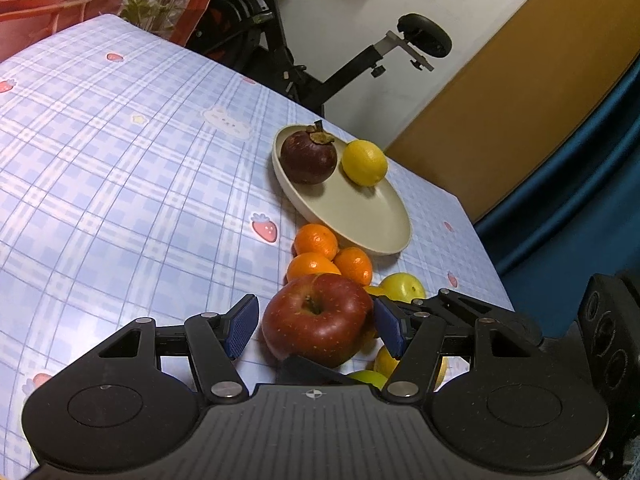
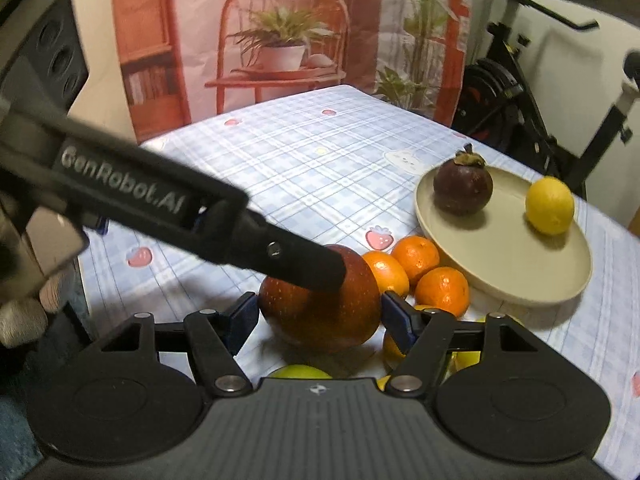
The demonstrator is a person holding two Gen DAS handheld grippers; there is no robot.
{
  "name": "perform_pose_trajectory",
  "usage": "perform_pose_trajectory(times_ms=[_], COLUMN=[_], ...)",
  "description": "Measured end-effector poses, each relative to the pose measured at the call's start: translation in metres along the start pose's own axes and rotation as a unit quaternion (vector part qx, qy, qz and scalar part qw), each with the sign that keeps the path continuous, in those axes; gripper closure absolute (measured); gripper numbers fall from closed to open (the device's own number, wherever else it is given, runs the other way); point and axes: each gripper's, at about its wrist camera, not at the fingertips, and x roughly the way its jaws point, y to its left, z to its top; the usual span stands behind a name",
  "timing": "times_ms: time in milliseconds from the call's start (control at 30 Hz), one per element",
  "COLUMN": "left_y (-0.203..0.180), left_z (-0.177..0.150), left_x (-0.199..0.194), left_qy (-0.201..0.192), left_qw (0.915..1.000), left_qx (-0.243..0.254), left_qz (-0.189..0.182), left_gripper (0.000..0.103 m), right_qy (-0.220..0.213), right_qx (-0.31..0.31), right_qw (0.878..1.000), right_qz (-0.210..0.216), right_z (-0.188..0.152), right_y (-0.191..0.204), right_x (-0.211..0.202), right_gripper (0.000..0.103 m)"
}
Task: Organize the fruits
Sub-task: 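Reach the left gripper to the red apple and close around it, then lift the red apple off the fruit pile with the left gripper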
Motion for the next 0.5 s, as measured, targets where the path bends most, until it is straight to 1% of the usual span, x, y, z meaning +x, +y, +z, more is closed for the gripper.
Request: perform_pose_trajectory(times_ms=[133,300,500], left_y=[0.002,0.002,0.004], left_z=[-0.001,-0.003,-0.005], left_x=[0.005,0.009,0.011], left_qy=[0.002,0.009,0.012], left_qw=[0.9999,0.9999,0.9997], left_qx=[-0.008,-0.006,-0.009], left_qz=[-0.007,-0.013,-0.017], left_gripper=[0.034,0.034,0.032], right_qy=[-0.006,-0.010,-0.013], right_qx=[0.008,0.014,0.010], right_qw=[1.000,1.000,1.000], right_qz=[0.002,0.006,0.002], right_z=[-0.001,-0.005,-0.007], right_y=[-0.001,0.000,0.006], right_x=[-0.002,-0.007,-0.008], right_gripper=[0.034,0.034,0.034])
